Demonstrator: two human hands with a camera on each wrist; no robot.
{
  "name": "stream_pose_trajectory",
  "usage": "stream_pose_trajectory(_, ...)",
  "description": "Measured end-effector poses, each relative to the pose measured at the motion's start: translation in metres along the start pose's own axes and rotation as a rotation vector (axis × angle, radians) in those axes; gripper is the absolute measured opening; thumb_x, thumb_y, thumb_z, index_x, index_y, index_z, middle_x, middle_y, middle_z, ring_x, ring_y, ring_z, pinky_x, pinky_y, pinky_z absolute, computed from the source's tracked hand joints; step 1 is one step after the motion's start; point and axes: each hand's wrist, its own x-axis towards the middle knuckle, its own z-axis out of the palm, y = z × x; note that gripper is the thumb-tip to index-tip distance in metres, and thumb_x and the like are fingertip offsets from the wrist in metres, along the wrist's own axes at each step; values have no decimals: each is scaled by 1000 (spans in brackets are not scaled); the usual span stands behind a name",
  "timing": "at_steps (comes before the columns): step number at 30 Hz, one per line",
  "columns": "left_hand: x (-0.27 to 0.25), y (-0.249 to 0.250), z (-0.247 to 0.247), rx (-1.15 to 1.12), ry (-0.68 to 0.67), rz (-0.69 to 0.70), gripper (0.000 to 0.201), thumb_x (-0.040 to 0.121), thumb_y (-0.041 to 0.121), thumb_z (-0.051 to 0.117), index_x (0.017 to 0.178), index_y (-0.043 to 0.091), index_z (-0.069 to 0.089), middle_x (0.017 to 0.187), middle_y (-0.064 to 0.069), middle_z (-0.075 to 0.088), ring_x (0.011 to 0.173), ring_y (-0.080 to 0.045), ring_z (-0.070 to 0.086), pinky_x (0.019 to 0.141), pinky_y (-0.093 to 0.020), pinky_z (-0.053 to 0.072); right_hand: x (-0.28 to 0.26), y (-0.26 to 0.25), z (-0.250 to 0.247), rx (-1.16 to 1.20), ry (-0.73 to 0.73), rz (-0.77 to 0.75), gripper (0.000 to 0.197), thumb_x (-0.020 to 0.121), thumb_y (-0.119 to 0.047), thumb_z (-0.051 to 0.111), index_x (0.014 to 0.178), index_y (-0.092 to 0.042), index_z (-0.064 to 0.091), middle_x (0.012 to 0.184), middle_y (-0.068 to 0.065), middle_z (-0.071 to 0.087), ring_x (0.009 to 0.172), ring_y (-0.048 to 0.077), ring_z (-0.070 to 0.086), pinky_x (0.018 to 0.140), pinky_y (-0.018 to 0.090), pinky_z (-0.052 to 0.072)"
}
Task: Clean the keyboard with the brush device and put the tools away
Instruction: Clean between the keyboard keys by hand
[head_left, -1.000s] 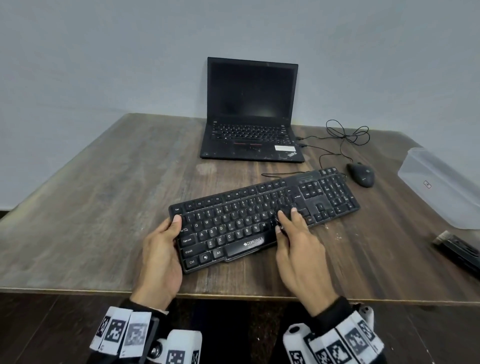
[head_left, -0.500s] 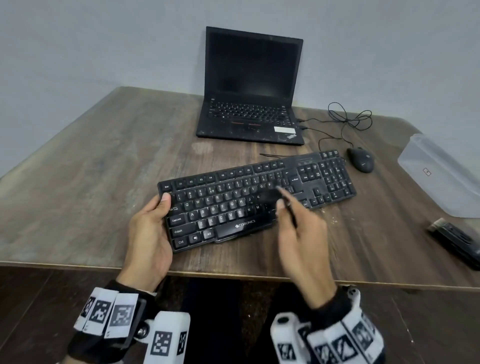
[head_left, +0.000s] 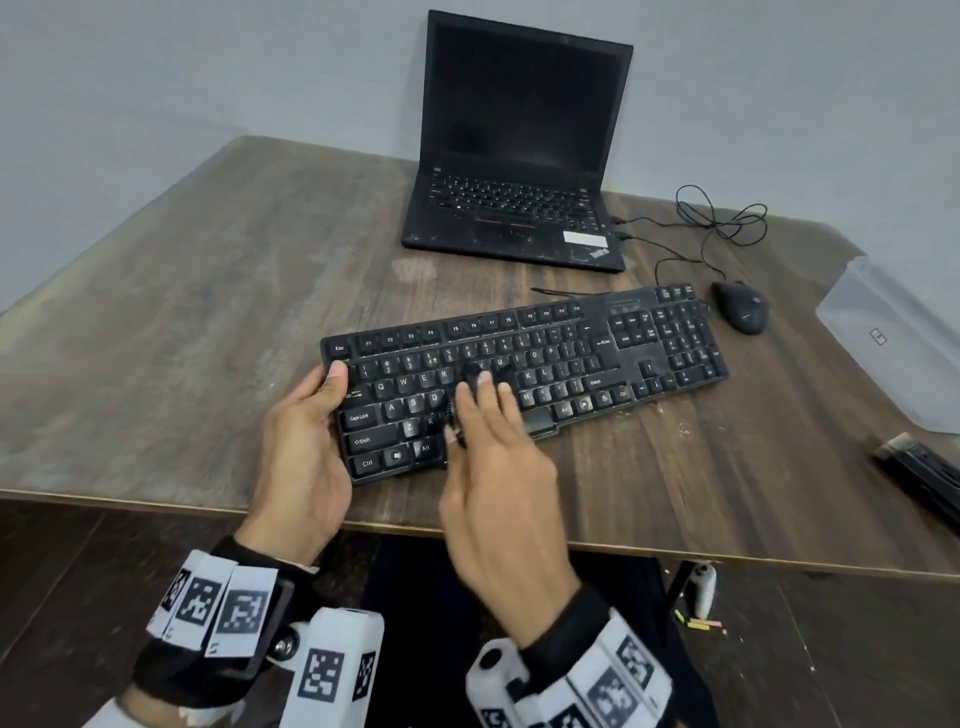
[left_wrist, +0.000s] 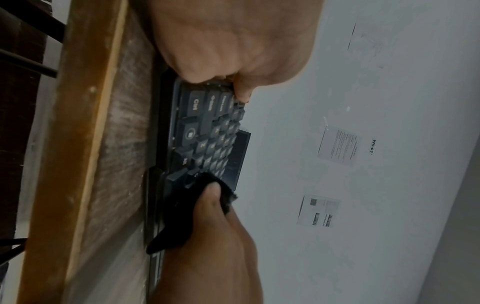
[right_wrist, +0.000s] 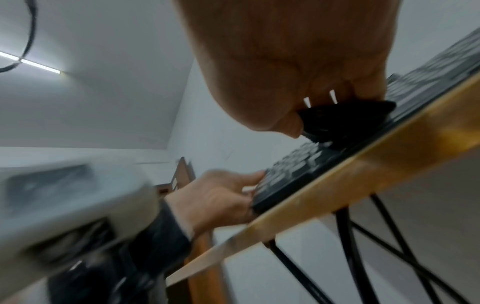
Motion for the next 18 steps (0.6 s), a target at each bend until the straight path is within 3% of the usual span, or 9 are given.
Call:
stream_pose_trajectory(3, -1, 1, -1, -8, -10, -2, 21, 104, 17, 52, 111, 12, 71, 102, -10, 78, 88, -22, 76, 66, -33, 62, -14, -21, 15, 27, -47, -139, 58, 105, -23, 33, 161, -10, 39, 169, 9, 33, 160, 23, 24, 129, 32, 16)
stream_pose_trajectory(7, -1, 3, -4, -21, -41, -9, 22, 105, 16, 50, 112, 10, 70, 100, -11, 78, 90, -21, 76, 73, -29, 61, -13, -21, 9, 58, -138, -347, 63, 100, -26, 28, 158, -9, 46, 167, 8, 41, 160, 20, 27, 130, 33, 26)
stream_pose_trajectory(10, -1, 1, -3, -26, -46, -42, 20, 103, 18, 53, 113, 11, 69, 97, -11, 77, 85, -22, 76, 70, -30, 62, 4, -13, -3, -9, -214, -590, 60, 98, -19, 34, 154, -5, 51, 163, 12, 47, 156, 25, 37, 130, 37, 28)
stream_pose_trajectory(14, 1, 1, -4, -17, -44, -18, 20, 104, 12, 49, 105, 11, 69, 85, -5, 78, 77, -16, 76, 65, -24, 60, 38, 5, -14, -383, -316, -951, 56, 98, -13, 56, 153, -7, 52, 163, 13, 47, 154, 28, 40, 130, 45, 23)
stream_pose_trajectory(16, 2, 2, -5, -11, -53, -21, 21, 103, 13, 50, 110, 7, 69, 92, -9, 78, 82, -19, 75, 67, -28, 61, 56, 18, -27, -443, -351, -1039, 55, 100, -15, 60, 154, -11, 53, 163, 9, 46, 154, 25, 41, 130, 48, 25)
stream_pose_trajectory(18, 1, 3, -5, -3, -58, -42, 27, 103, 16, 51, 120, 3, 66, 104, -15, 77, 90, -25, 75, 70, -36, 63, 72, 32, -41, -450, -366, -1079, 52, 100, -15, 54, 152, -13, 55, 164, 6, 46, 152, 24, 43, 129, 50, 27)
